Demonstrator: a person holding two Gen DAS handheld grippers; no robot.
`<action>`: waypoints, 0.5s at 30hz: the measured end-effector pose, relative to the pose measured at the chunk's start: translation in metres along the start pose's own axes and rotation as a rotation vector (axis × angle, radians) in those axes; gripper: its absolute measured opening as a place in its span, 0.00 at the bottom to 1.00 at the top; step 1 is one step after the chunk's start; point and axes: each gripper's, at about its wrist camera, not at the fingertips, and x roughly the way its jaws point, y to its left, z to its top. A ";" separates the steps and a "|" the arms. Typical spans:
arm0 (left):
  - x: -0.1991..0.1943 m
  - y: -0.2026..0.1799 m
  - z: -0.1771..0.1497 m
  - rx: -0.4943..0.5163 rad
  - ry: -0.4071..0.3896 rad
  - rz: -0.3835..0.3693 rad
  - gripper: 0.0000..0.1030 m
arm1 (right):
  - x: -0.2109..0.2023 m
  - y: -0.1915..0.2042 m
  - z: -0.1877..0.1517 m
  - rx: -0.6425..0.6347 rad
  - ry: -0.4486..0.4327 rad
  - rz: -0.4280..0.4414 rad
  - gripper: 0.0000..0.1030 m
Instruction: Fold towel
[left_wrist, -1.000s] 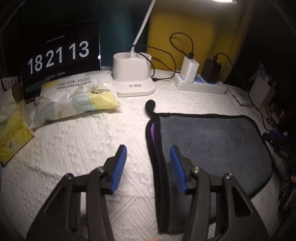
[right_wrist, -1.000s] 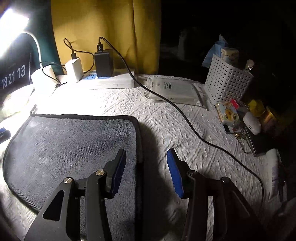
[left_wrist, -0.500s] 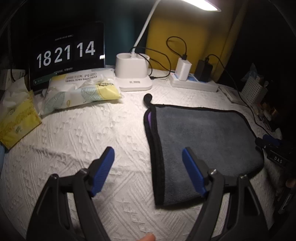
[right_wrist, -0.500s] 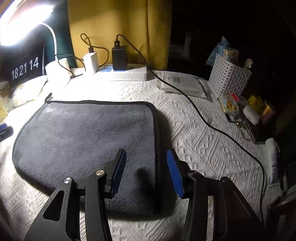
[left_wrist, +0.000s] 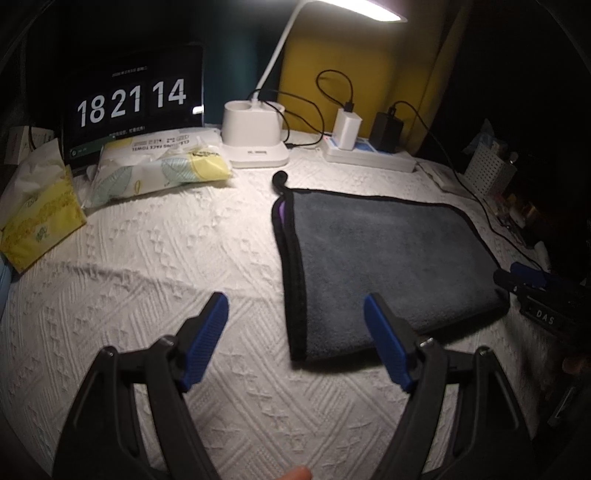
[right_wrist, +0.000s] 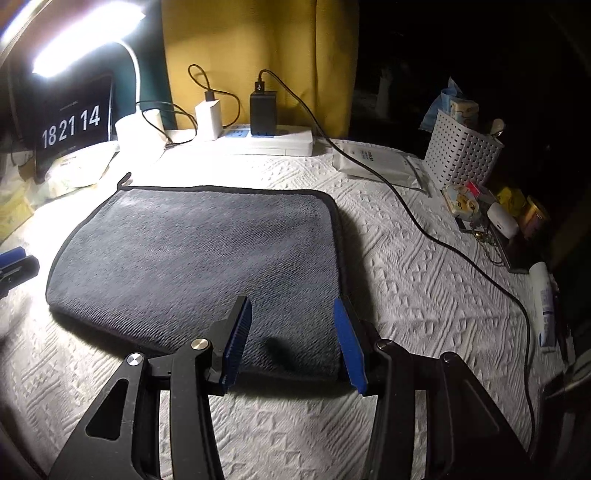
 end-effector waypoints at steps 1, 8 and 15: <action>-0.002 -0.001 -0.002 0.002 -0.001 -0.004 0.75 | -0.002 0.001 -0.002 -0.001 -0.002 0.001 0.47; -0.019 -0.010 -0.015 0.020 -0.019 -0.030 0.75 | -0.018 0.007 -0.012 -0.020 -0.014 -0.002 0.47; -0.032 -0.021 -0.028 0.018 -0.020 -0.057 0.75 | -0.033 0.014 -0.020 -0.033 -0.028 0.003 0.47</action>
